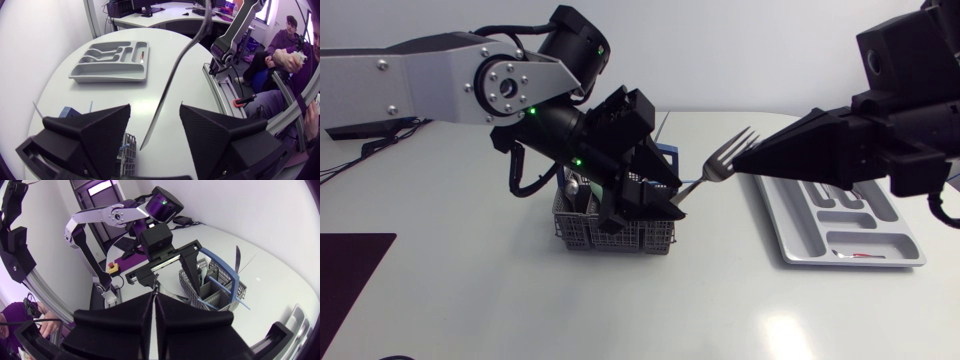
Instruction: Unload the cutlery basket into the drawer organizer.
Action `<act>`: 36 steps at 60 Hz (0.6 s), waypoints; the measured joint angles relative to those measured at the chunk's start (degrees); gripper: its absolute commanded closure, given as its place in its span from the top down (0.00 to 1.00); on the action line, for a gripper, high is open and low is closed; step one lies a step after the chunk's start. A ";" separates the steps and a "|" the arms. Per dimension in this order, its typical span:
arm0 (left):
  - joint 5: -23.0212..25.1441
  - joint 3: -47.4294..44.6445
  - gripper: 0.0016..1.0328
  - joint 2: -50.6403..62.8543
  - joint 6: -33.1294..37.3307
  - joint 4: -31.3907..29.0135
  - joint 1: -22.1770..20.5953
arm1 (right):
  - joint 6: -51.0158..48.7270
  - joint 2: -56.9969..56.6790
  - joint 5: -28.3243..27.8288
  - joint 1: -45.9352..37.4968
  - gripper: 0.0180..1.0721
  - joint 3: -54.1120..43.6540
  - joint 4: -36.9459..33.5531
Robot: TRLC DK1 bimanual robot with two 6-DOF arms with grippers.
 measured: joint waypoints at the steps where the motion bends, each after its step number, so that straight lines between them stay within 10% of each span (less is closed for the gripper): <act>1: 0.04 0.00 0.59 0.00 0.02 -0.13 0.02 | 0.00 0.00 -0.24 0.00 0.05 -0.07 -0.09; 18: 3.04 0.00 0.29 0.00 0.02 -0.39 0.24 | 0.00 -0.35 -2.16 0.00 0.05 -0.22 -1.29; 36: 4.92 0.00 0.20 0.00 0.66 -2.27 0.55 | -0.20 -1.14 -2.67 -0.44 0.05 -0.26 -1.95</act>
